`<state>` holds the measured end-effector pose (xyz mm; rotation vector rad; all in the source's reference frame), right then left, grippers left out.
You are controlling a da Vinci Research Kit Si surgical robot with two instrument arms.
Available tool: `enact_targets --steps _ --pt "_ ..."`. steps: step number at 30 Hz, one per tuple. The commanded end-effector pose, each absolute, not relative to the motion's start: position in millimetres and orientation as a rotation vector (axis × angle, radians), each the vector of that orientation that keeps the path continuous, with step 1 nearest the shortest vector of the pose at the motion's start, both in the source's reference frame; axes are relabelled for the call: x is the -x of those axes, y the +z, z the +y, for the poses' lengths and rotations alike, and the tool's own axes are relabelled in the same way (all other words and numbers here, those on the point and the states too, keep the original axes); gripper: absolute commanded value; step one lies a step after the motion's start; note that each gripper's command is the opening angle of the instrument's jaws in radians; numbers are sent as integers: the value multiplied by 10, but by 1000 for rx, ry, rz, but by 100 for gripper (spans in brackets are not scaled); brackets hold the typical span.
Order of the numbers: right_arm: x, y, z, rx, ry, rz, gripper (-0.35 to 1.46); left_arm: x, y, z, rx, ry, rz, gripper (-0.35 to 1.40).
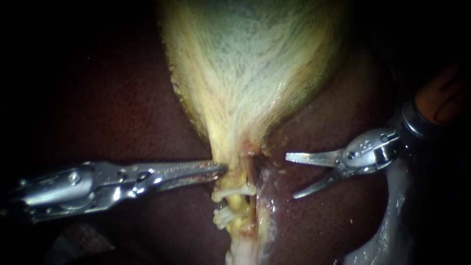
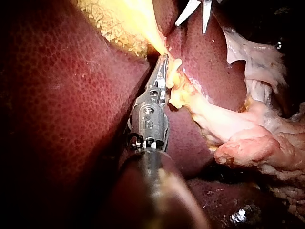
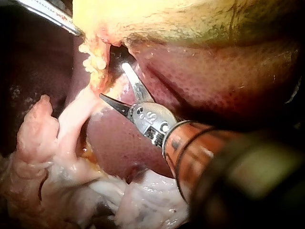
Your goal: Go to the cutting position left tube
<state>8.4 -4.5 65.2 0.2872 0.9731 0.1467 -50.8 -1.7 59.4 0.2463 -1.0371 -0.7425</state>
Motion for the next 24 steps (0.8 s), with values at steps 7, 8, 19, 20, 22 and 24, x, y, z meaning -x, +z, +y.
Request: enact_targets --steps 7,8,19,20,22,24 --pt "-106 667 -75 -375 155 1001 143 488 587 -16 -253 -738 -1039 -33" --pt "-112 672 -82 -392 162 1007 143 484 586 -15 -247 -742 -1036 -33" --pt "-178 714 -138 -523 164 991 140 448 580 5 -217 -773 -1019 -33" --pt "-182 718 -142 -530 163 988 140 448 580 5 -217 -773 -1019 -33" --pt "-191 726 -149 -544 155 984 138 448 579 4 -217 -773 -1019 -33" --pt "-197 733 -153 -564 153 978 138 447 579 4 -217 -773 -1019 -33"
